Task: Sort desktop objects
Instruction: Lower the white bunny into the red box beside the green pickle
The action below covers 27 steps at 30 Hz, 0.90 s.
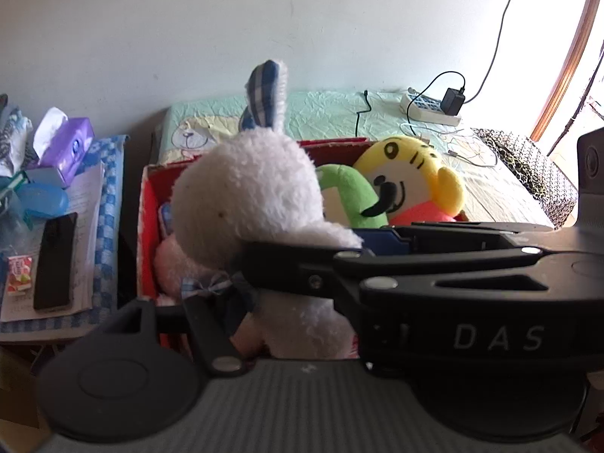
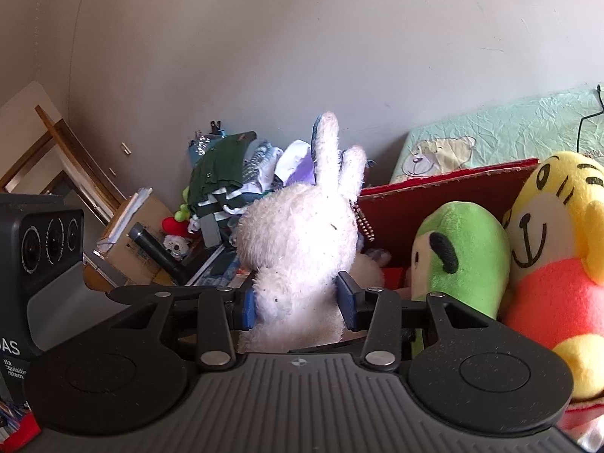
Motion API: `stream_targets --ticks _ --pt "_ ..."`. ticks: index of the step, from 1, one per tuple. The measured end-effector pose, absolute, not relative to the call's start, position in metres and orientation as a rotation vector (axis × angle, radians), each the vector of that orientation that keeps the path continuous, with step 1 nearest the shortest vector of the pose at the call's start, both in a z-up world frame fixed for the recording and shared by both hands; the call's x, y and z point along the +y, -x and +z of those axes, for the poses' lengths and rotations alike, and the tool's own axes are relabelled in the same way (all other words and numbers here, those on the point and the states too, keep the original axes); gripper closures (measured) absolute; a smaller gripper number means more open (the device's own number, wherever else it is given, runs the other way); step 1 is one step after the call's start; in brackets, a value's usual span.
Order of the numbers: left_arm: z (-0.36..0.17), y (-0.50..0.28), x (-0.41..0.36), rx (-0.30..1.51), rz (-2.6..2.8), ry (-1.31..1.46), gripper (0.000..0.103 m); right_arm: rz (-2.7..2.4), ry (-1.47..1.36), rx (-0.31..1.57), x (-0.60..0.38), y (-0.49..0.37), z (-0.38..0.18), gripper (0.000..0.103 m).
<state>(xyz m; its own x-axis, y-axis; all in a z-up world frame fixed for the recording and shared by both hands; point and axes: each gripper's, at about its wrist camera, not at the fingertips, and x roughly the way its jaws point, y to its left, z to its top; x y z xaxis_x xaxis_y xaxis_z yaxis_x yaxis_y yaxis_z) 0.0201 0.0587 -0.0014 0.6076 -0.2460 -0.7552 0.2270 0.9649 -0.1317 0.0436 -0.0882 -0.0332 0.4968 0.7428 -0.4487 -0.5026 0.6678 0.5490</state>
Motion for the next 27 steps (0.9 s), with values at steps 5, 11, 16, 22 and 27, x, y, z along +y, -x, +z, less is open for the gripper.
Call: stream_targets --ticks 5,11,16,22,27 --pt "-0.016 -0.036 0.059 0.918 -0.280 0.035 0.041 0.747 -0.373 0.767 -0.087 -0.055 -0.043 0.058" --pt "-0.023 -0.043 0.057 0.939 -0.283 0.043 0.037 0.732 -0.381 0.791 -0.091 -0.059 -0.048 0.057" --pt "-0.027 -0.045 0.056 0.943 -0.279 0.045 0.035 0.709 -0.374 0.809 -0.092 -0.062 -0.052 0.058" --pt "-0.029 -0.044 0.057 0.950 -0.261 0.059 0.032 0.700 -0.358 0.817 -0.091 -0.061 -0.052 0.058" --pt "-0.032 -0.041 0.057 0.961 -0.246 0.066 0.029 0.697 -0.359 0.819 -0.094 -0.059 -0.054 0.057"
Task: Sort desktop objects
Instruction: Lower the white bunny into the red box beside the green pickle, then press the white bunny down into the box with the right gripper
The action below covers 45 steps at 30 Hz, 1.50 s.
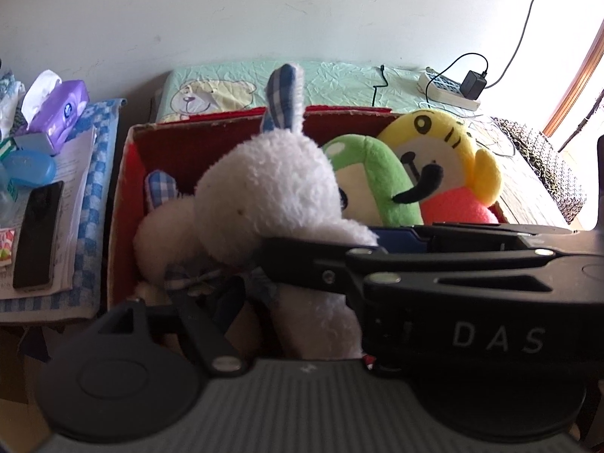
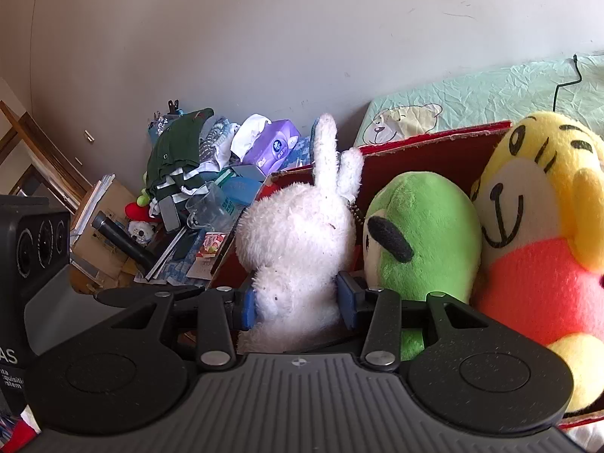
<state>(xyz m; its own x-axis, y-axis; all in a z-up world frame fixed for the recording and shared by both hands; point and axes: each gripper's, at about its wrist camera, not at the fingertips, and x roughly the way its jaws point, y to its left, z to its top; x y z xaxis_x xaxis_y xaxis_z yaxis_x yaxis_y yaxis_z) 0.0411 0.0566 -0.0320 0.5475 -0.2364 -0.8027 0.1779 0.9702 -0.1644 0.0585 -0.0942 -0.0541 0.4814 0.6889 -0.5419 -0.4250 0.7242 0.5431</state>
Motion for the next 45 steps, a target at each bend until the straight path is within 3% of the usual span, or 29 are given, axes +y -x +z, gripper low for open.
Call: stream_targets --ticks 12,45 --pt "-0.037 -0.040 0.050 0.977 -0.221 0.025 0.023 0.676 -0.436 0.808 -0.106 -0.053 -0.057 0.060" --pt "-0.042 -0.050 0.062 1.004 -0.166 0.070 0.020 0.692 -0.433 0.813 -0.101 -0.058 -0.051 0.057"
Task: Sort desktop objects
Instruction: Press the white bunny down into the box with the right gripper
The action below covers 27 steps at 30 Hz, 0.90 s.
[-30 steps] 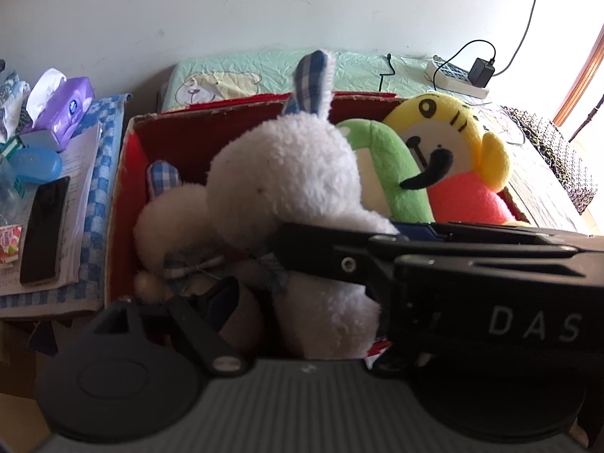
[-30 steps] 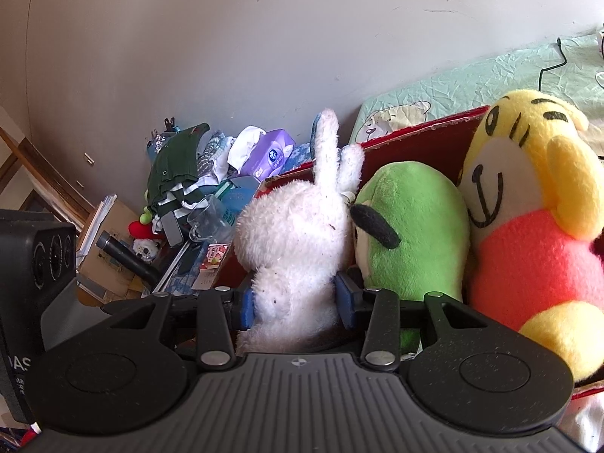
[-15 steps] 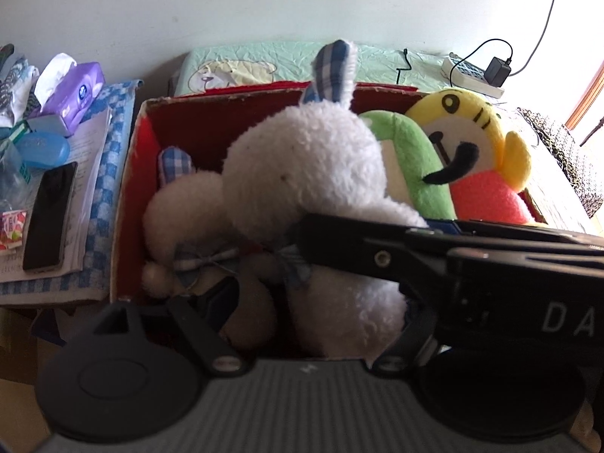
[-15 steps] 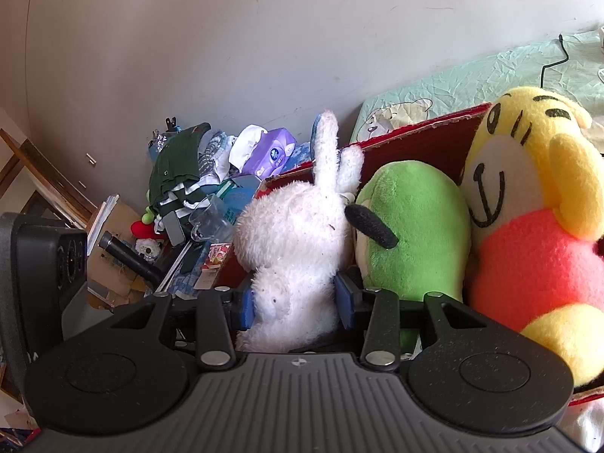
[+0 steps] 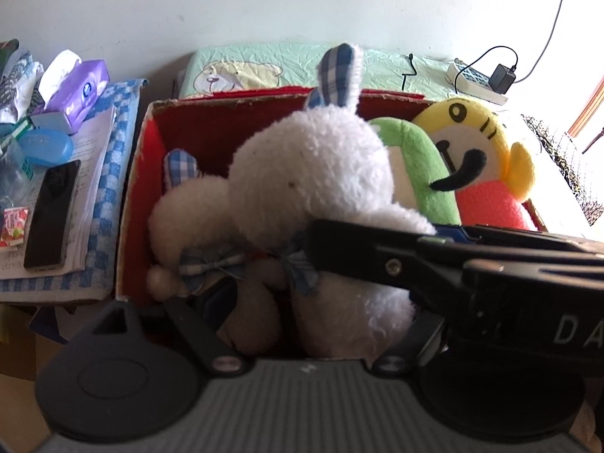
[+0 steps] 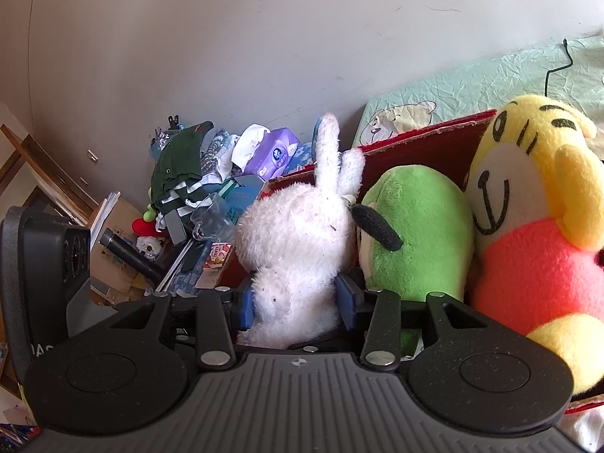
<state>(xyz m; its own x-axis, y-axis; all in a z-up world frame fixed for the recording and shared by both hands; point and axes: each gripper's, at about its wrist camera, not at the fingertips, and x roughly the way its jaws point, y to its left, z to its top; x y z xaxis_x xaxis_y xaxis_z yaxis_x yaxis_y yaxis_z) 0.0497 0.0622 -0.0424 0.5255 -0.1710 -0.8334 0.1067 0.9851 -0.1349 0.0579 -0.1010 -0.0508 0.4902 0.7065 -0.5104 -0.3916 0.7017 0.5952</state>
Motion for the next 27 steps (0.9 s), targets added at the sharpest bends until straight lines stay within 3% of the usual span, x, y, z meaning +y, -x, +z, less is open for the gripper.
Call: stream_targets --ticks 27 --pt "-0.043 -0.055 0.065 1.010 -0.154 0.061 0.019 0.698 -0.512 0.825 -0.114 -0.065 -0.057 0.066"
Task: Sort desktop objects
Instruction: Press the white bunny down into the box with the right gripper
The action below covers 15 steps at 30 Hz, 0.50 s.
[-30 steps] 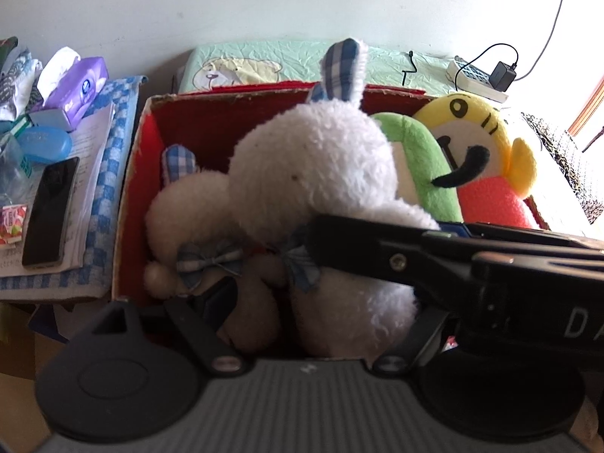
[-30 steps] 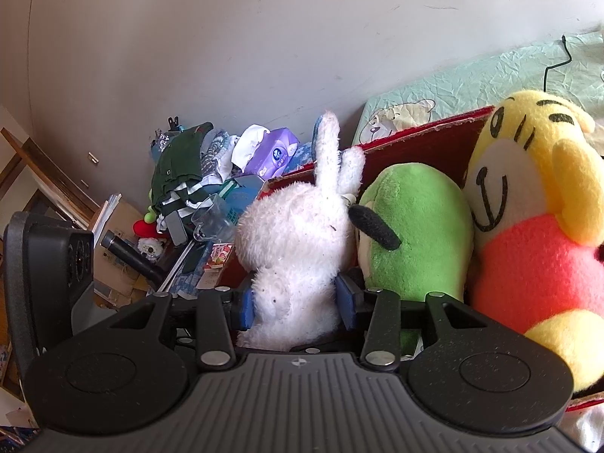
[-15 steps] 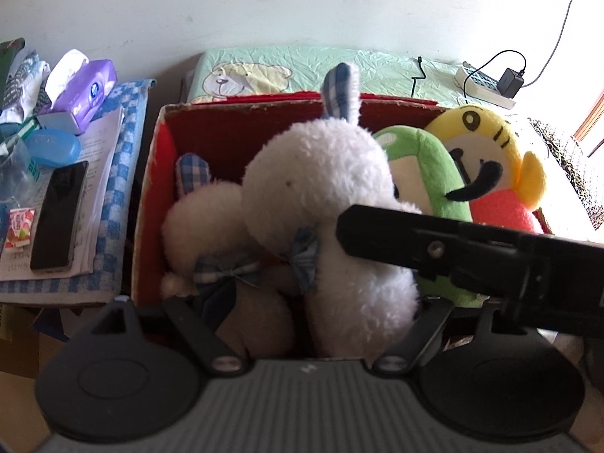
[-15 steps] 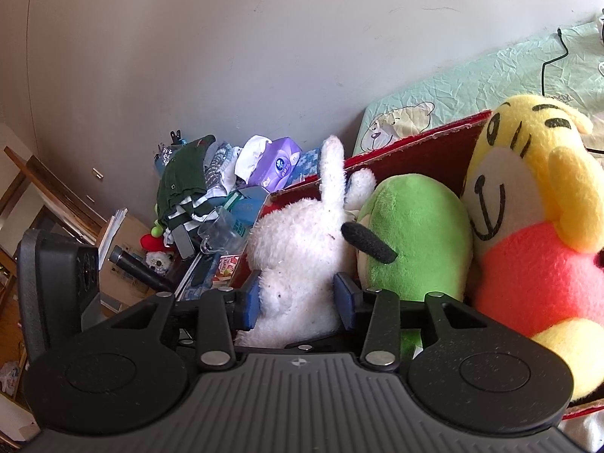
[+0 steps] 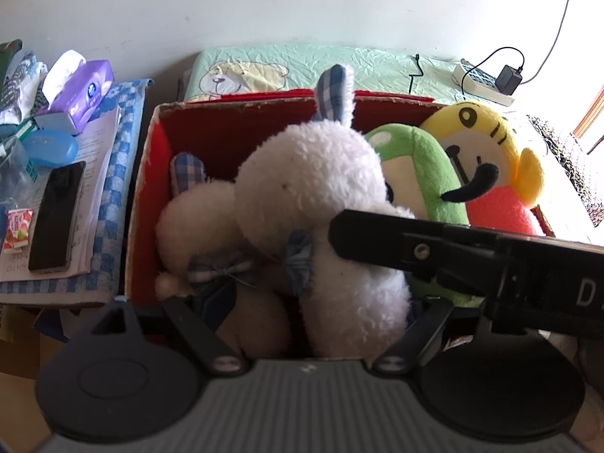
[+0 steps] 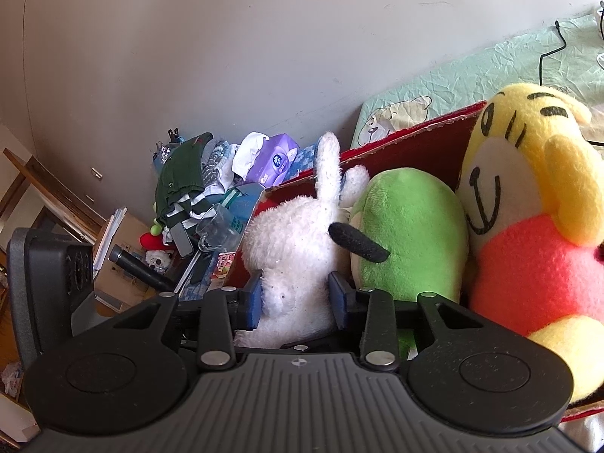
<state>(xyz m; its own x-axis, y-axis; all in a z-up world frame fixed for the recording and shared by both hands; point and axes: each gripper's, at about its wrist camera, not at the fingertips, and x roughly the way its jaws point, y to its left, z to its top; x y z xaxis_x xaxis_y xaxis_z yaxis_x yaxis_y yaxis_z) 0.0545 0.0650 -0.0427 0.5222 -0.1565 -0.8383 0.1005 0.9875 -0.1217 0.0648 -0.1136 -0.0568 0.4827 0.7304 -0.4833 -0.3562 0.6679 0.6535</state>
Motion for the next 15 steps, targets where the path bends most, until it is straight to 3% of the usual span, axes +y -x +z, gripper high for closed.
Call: stream_targets --ticks 15 --pt "-0.0488 -0.0543 0.0591 1.034 -0.158 0.067 0.016 0.704 -0.510 0.823 -0.1171 -0.0606 -0.0570 0.068"
